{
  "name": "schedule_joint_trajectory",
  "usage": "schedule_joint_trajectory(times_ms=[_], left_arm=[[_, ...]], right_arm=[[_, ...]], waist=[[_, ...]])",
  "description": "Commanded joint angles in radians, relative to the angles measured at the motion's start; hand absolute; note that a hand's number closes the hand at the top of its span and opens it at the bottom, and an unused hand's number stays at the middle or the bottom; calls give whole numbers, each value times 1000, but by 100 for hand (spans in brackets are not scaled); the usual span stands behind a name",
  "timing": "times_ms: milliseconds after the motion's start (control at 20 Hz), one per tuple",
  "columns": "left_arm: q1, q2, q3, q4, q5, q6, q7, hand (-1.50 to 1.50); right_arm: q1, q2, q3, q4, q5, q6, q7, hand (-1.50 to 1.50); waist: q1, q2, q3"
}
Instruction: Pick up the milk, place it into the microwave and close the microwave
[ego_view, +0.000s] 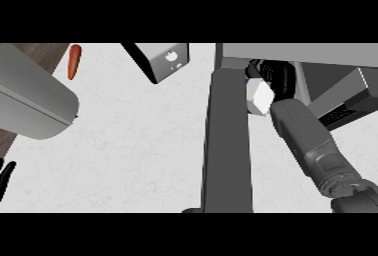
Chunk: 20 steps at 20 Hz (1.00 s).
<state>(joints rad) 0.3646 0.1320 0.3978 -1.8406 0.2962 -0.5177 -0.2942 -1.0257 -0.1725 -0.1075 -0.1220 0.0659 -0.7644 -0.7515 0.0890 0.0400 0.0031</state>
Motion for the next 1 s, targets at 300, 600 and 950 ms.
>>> schedule_joint_trajectory(times_ms=[300,600,950], left_arm=[[-43,-12,-34,34,-44,7,-6,-150],[-73,-13,-35,42,-38,23,12,-150],[-102,-2,-43,64,-36,18,28,-150]], right_arm=[[10,-54,-31,31,-7,-40,-4,150],[56,-92,-62,35,-33,-9,-12,150],[35,-103,-7,75,30,-48,27,150]], waist=[[24,14,1],[28,24,4],[49,28,4]])
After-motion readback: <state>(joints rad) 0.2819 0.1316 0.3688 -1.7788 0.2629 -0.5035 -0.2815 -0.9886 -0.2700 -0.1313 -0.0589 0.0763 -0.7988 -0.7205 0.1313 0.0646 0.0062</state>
